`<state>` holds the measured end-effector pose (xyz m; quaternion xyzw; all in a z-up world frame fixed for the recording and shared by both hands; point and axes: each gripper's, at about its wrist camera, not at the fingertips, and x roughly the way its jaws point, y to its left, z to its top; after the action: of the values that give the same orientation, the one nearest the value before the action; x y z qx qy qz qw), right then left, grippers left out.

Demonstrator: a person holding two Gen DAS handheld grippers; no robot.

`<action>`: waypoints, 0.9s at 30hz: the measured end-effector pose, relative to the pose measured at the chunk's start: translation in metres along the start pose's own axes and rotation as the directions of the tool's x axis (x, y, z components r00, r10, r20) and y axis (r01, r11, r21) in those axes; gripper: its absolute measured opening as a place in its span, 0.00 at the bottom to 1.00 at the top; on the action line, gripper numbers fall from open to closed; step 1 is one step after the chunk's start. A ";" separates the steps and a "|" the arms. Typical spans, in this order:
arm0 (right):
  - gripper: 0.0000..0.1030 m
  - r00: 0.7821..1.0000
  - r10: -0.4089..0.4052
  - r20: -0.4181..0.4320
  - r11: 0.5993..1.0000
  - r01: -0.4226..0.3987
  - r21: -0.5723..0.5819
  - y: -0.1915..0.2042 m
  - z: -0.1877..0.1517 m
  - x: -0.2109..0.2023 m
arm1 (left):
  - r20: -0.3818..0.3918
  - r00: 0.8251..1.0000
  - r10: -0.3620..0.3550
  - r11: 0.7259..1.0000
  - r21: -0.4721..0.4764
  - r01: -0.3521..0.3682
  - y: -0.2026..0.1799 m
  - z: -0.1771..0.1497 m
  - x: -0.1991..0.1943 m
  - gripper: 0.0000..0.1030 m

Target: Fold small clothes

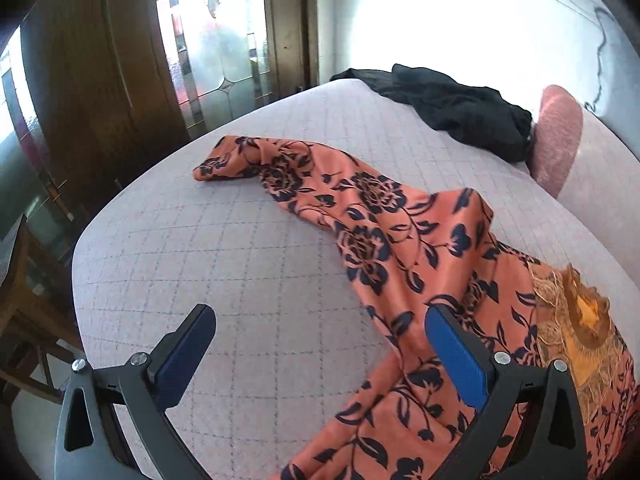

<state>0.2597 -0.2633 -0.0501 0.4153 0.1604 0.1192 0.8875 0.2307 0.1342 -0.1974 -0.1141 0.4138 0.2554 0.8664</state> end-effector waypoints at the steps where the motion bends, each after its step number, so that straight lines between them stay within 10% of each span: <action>1: 0.09 0.999 0.004 -0.036 1.000 -0.004 0.010 0.003 -0.018 0.018 | 0.000 1.000 0.008 1.000 -0.022 -0.008 0.007 0.003 0.002 1.00; 10: 0.16 0.926 -0.092 -0.366 0.990 0.124 0.064 -0.025 -0.167 0.152 | -0.063 0.997 0.046 0.986 -0.155 -0.056 0.044 0.017 0.023 1.00; 14: 0.84 0.882 -0.062 -0.468 0.989 0.117 0.088 -0.034 -0.195 0.172 | -0.061 0.996 0.062 0.981 -0.181 -0.072 0.051 0.019 0.023 1.00; 20: 0.85 0.905 -0.064 -0.421 0.995 0.025 -0.098 -0.010 -0.179 0.139 | -0.069 0.995 0.066 0.980 -0.184 -0.077 0.050 0.017 0.023 1.00; 23: 0.74 0.919 -0.153 -0.364 0.978 0.088 -0.189 -0.017 -0.147 0.105 | -0.076 0.995 0.066 0.980 -0.181 -0.078 0.049 0.015 0.025 1.00; 27: 0.52 0.884 -0.326 -0.335 0.937 0.254 -0.242 -0.073 -0.106 0.074 | -0.047 0.999 0.009 0.988 -0.151 -0.016 0.038 0.014 0.020 1.00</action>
<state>0.2928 -0.2099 -0.1843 0.2695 0.3732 0.0757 0.8845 0.2296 0.1786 -0.2035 -0.1828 0.4137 0.2885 0.8439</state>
